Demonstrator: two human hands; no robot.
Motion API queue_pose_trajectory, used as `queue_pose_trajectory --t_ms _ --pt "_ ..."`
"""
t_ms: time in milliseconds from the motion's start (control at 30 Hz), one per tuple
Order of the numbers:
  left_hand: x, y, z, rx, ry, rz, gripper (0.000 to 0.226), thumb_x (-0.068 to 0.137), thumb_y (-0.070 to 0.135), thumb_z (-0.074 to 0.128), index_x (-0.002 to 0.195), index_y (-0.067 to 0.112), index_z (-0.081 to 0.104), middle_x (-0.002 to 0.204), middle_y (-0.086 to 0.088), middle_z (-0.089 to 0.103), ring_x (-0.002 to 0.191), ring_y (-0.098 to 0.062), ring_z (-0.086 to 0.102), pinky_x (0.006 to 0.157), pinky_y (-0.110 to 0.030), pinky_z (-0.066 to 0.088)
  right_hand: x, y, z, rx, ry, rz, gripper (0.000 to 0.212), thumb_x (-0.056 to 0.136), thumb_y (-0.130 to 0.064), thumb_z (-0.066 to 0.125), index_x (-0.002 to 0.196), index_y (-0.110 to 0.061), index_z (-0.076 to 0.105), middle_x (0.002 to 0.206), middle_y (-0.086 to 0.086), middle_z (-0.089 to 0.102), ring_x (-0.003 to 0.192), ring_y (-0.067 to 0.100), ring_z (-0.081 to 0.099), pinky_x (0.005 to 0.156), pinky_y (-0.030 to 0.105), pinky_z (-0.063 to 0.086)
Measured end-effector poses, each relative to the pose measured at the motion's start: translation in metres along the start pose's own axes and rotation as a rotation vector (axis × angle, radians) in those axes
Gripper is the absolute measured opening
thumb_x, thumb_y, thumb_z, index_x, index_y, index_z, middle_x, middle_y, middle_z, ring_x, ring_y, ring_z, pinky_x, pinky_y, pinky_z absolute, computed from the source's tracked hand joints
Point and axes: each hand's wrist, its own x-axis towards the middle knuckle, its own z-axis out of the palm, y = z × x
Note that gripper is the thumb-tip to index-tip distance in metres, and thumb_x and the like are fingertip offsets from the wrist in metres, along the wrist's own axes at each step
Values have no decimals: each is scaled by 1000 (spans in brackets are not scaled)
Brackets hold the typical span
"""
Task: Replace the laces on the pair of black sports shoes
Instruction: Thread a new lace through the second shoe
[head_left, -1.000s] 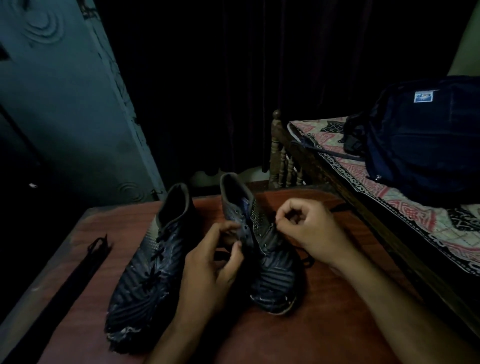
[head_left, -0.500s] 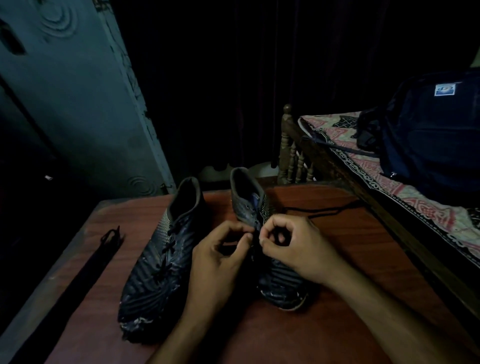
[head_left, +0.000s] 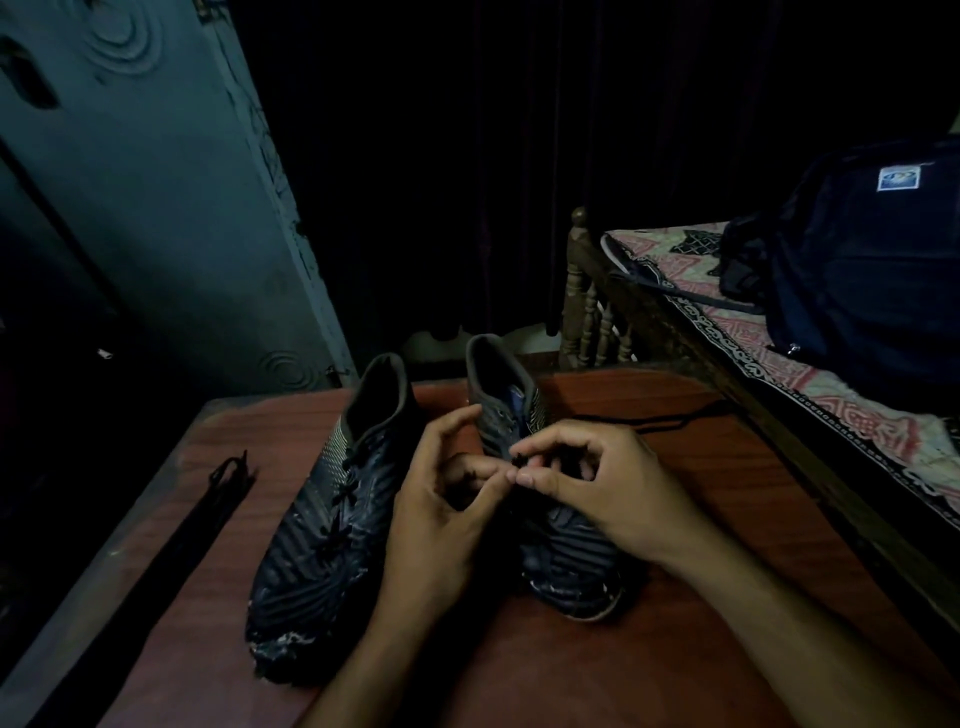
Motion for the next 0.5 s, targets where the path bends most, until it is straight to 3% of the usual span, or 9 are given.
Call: queue_pose_trajectory --t_ms 267,400,500 --pt "0 -3 0 -73 -28 -16 41 91 16 74 126 29 59 88 -9 78 88 -23 77 83 -41 62 4 8 -4 3 -44 -35 5 86 -21 79 90 -25 77 88 -17 72 88 0 67 74 11 45" --pt "1 -2 0 -70 -30 -39 36 87 27 74 121 26 64 86 -6 77 84 -20 77 73 -30 58 3 7 -3 47 -39 1 7 87 -16 78 85 -22 75 82 -16 72 76 -4 64 68 10 43" --pt "-3 0 0 42 -65 47 21 97 25 68 118 25 68 97 2 76 93 -13 74 79 -28 57 -2 -3 4 60 11 58 15 87 -11 76 80 -24 73 75 -17 70 68 -7 60 65 10 42"
